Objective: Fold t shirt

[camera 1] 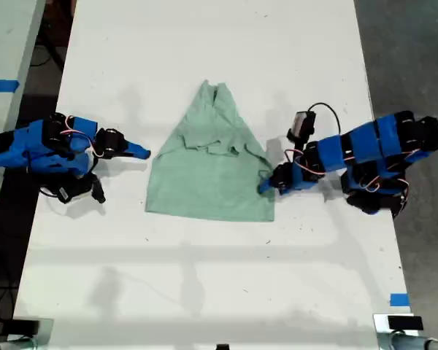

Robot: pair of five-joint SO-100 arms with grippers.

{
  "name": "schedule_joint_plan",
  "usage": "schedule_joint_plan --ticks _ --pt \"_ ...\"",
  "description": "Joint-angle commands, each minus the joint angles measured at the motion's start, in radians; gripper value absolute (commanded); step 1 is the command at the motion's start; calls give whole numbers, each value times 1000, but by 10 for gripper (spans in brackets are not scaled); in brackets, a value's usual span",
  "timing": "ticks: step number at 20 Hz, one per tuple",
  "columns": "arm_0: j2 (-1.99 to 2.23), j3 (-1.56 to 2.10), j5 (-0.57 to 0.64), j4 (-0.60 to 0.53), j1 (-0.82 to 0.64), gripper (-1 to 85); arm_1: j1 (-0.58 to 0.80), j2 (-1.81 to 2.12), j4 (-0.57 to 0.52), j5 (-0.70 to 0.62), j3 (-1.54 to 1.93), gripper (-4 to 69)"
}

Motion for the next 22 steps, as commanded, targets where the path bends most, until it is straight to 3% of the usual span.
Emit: schedule_joint_plan --ticks 1,3,8,10,12,15,19,22 --pt "6 8 11 -6 6 0 -12 -98 -66 28 -32 -2" --pt "6 8 11 -6 8 0 -15 -84 -48 46 -23 -1" --pt "6 8 11 -6 9 0 29 129 279 -5 -132 -1" --pt "6 8 11 -6 8 0 74 259 330 -94 -153 -1" --pt "6 8 11 -8 8 0 101 354 318 -179 -178 -1" --pt "6 8 11 -8 6 0 100 359 193 -258 -236 0" --pt "6 8 11 -8 8 0 57 32 71 -321 -477 0" --pt "6 8 11 -8 8 0 25 -311 87 -374 -815 0"
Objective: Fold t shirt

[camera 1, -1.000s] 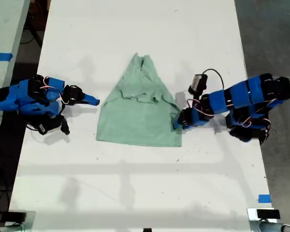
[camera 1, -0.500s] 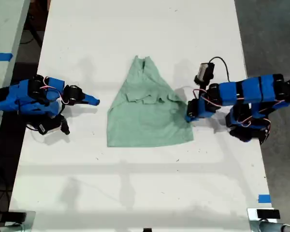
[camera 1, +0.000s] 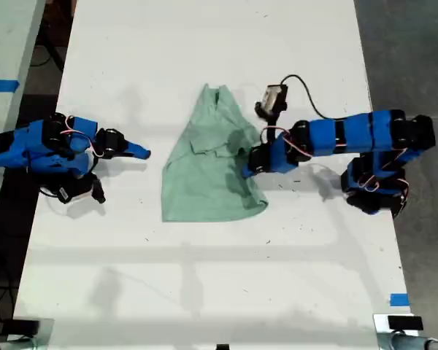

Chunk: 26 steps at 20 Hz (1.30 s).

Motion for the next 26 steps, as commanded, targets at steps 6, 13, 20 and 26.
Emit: schedule_joint_plan --ticks 6,13,20,26 --pt "6 8 12 -6 9 0 -44 -541 94 -91 -707 0" --pt "6 8 12 -6 8 0 -31 -364 259 -100 -693 226" --pt "6 6 14 -6 8 0 29 298 290 -32 -21 11" --pt "6 6 14 -8 5 0 31 910 5 61 887 12"
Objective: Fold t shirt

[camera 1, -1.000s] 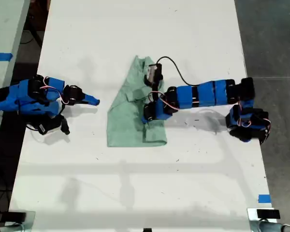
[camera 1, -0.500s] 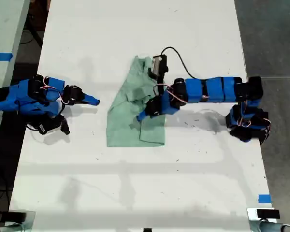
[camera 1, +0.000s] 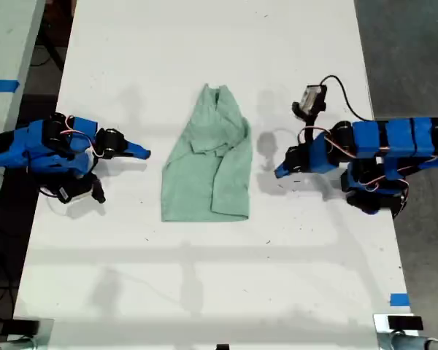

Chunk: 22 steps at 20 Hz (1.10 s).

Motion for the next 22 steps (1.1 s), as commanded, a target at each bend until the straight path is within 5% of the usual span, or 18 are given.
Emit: schedule_joint_plan --ticks 1,3,6,22 --pt "6 8 14 -8 3 0 8 295 -94 28 342 12" --pt "6 8 14 -9 3 0 -12 551 -86 23 523 12" --pt "6 8 15 -11 2 0 -32 946 156 87 695 12" --pt "6 9 9 -8 6 0 -8 957 175 129 701 11"
